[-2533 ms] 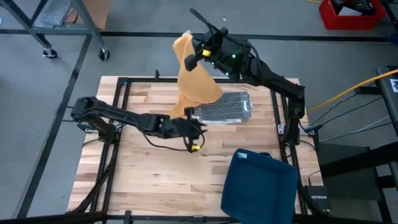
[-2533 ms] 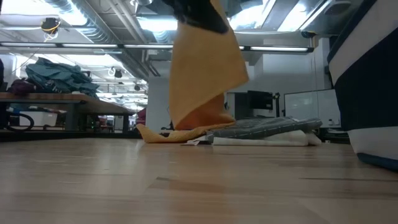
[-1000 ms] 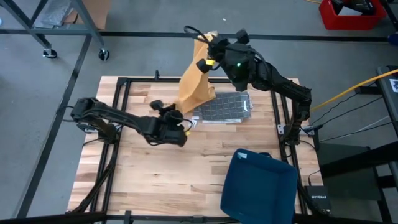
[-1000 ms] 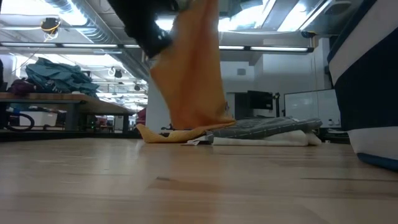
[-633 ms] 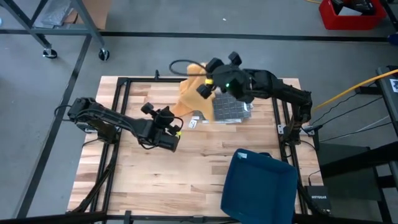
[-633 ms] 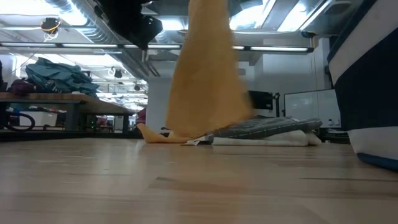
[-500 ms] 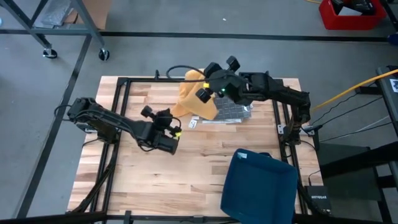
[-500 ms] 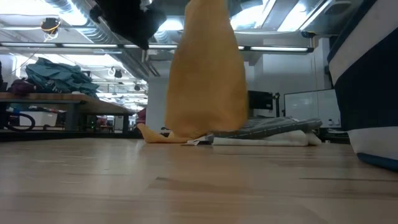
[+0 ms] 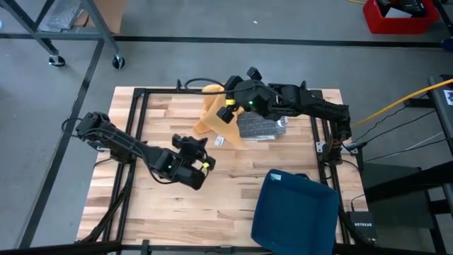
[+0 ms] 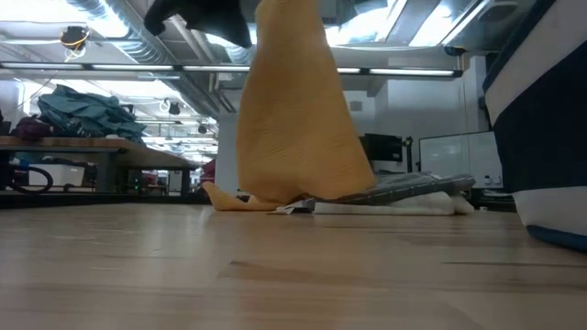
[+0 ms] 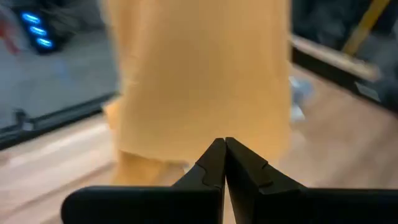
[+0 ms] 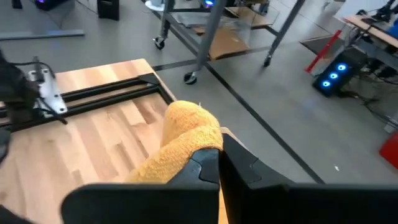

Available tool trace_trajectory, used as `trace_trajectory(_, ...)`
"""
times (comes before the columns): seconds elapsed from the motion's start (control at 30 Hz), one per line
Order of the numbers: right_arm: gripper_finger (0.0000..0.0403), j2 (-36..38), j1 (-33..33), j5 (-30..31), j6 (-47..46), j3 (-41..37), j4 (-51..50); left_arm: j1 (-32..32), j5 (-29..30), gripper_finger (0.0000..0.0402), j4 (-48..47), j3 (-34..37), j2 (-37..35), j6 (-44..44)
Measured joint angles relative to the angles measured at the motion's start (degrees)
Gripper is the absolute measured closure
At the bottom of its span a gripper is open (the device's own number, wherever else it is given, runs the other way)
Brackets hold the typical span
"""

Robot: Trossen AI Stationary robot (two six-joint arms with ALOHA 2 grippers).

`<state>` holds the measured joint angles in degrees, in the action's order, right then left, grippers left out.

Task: Fold towel
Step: Fold the yellow kitchen towel

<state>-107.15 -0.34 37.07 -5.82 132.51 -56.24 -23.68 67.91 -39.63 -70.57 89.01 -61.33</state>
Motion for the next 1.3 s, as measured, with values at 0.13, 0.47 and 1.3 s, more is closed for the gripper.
trace_trajectory(0.13, 0.0402, 0.00, -0.03, -3.82, -0.24, 0.00, 0.44, 1.31, -10.61, 0.0399, 4.94, 0.00, 0.63, 7.30)
trace_trajectory(0.47, 0.0402, 0.00, -0.04, -8.25, -1.85, 0.00, 3.71, 4.73, -20.93, 0.0307, 27.34, 0.02, 8.01, 19.15)
trace_trajectory(1.3, 0.0402, -0.17, -0.02, -12.71, -2.88, 0.02, 2.53, 12.54, -17.32, 0.0224, 55.14, 0.02, 24.48, -6.52)
